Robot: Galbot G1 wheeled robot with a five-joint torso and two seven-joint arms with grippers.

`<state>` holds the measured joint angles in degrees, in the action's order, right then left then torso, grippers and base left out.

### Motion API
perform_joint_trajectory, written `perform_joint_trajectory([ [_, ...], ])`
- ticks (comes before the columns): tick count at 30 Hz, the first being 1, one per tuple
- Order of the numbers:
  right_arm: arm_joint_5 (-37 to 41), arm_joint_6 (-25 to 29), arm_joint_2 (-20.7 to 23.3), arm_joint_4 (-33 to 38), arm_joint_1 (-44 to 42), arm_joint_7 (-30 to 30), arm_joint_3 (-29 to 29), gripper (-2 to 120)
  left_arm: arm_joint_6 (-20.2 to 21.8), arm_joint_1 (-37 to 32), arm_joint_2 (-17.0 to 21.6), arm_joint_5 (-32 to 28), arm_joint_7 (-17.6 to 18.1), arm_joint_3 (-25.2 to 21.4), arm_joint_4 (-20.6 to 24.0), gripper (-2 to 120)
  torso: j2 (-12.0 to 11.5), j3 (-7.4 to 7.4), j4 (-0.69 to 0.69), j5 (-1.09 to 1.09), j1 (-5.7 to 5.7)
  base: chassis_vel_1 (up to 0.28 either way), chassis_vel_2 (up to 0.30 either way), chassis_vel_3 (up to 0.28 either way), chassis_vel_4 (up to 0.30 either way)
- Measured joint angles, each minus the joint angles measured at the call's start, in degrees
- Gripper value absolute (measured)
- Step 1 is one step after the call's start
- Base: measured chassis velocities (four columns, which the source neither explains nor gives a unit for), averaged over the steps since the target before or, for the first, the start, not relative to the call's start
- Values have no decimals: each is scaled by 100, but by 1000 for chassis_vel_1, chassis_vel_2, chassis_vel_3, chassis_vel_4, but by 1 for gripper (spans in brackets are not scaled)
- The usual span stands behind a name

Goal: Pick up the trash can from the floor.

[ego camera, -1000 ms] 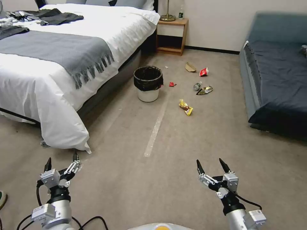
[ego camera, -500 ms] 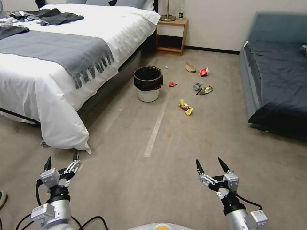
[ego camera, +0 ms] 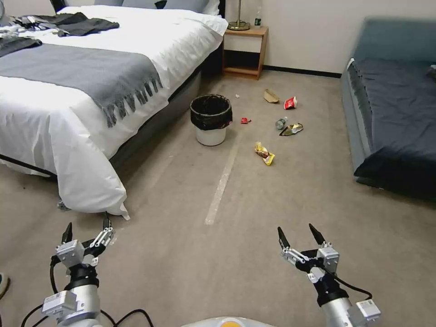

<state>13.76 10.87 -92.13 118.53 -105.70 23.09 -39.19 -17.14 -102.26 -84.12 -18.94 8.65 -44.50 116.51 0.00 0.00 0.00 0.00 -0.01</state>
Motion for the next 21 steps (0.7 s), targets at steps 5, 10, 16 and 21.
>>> perform_joint_trajectory([
  [5,8,4,-2,-1,0,1,-10,100,-6,12,-6,1,-4,1,-12,93,0,0,0,0,1,-101,96,90,-103],
  [10,17,8,-2,-12,12,10,-21,100,-7,21,-8,2,-7,3,-25,93,0,0,0,0,1,-98,88,84,-97],
  [16,25,8,-1,-26,38,11,-22,100,-9,35,-5,1,-8,3,-40,93,0,0,0,0,1,-79,87,95,-74],
  [21,42,8,-1,-27,48,20,-30,100,-9,49,1,-2,-12,3,-41,93,0,0,0,0,1,-95,85,84,-87],
])
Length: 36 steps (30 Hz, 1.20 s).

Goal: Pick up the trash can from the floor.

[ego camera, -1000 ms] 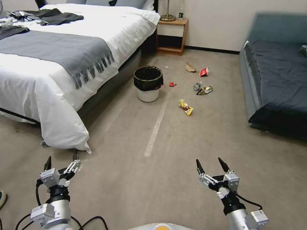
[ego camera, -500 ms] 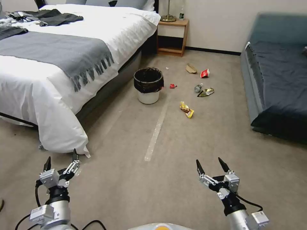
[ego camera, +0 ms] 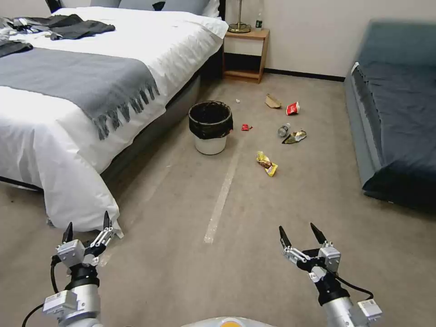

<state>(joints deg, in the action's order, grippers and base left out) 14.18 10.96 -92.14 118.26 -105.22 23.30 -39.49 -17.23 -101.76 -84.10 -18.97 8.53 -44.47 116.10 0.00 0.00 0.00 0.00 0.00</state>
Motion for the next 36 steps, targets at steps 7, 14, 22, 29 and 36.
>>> perform_joint_trajectory([
  [7,10,8,0,0,1,44,-21,100,0,3,2,-6,-19,1,-9,93,0,0,-1,1,0,-94,106,96,-107],
  [14,13,16,0,-13,15,71,-39,100,-3,34,19,-45,-30,6,-37,93,0,0,0,0,0,-108,105,91,-105],
  [22,12,20,0,-30,44,94,-44,100,-2,63,58,-98,-39,8,-55,93,0,0,0,1,0,-130,125,126,-125],
  [29,5,31,0,-47,49,113,-49,100,-1,82,67,-117,-53,9,-78,93,0,0,-1,0,0,-127,126,130,-135],
  [36,3,33,1,-48,55,115,-62,100,22,125,114,-152,-56,13,-87,93,0,0,0,-1,0,-152,132,143,-137],
])
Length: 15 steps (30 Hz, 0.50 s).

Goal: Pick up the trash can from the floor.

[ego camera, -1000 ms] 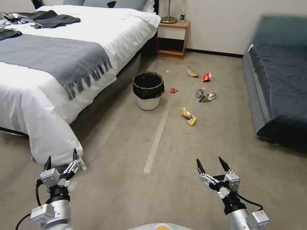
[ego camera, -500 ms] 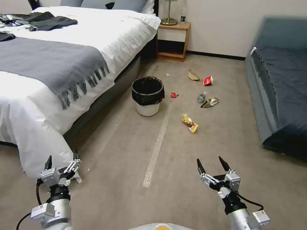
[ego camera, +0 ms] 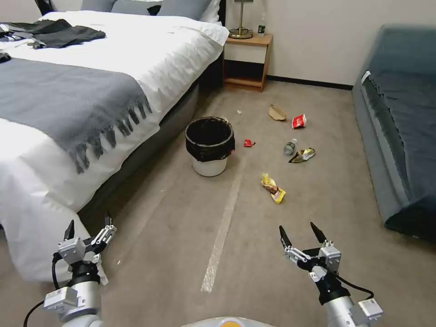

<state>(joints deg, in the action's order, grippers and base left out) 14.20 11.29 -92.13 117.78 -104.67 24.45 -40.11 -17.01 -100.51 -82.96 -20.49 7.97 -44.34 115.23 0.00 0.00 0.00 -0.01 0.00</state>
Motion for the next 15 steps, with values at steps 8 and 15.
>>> perform_joint_trajectory([
  [8,-22,11,-1,-18,9,28,-2,100,15,25,68,-45,-37,3,-19,93,0,0,0,1,0,-131,143,134,-140],
  [15,-45,17,-1,-19,10,44,4,100,14,50,112,-104,-87,7,-20,93,0,0,-1,1,0,-136,140,136,-133],
])
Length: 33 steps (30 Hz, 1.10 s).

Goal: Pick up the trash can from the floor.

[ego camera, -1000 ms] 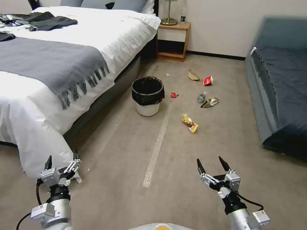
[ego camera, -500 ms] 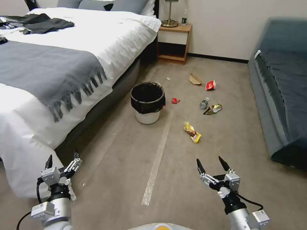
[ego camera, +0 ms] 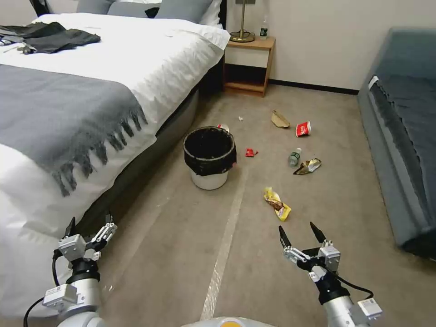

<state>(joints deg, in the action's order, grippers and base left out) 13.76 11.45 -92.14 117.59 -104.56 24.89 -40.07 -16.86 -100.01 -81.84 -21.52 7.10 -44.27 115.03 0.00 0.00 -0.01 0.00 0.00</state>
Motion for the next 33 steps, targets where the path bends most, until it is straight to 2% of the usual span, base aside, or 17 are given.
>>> perform_joint_trajectory([
  [20,5,-1,0,31,9,20,-15,100,68,101,131,-105,-38,50,0,91,0,0,1,1,0,-143,130,137,-136],
  [27,203,-44,2,35,15,133,-8,100,238,219,242,-213,-55,160,58,91,0,0,0,0,0,-115,115,137,-104],
  [33,256,-57,0,43,27,227,-1,100,434,341,393,-447,-73,220,155,91,0,0,0,0,0,-18,15,9,-10],
])
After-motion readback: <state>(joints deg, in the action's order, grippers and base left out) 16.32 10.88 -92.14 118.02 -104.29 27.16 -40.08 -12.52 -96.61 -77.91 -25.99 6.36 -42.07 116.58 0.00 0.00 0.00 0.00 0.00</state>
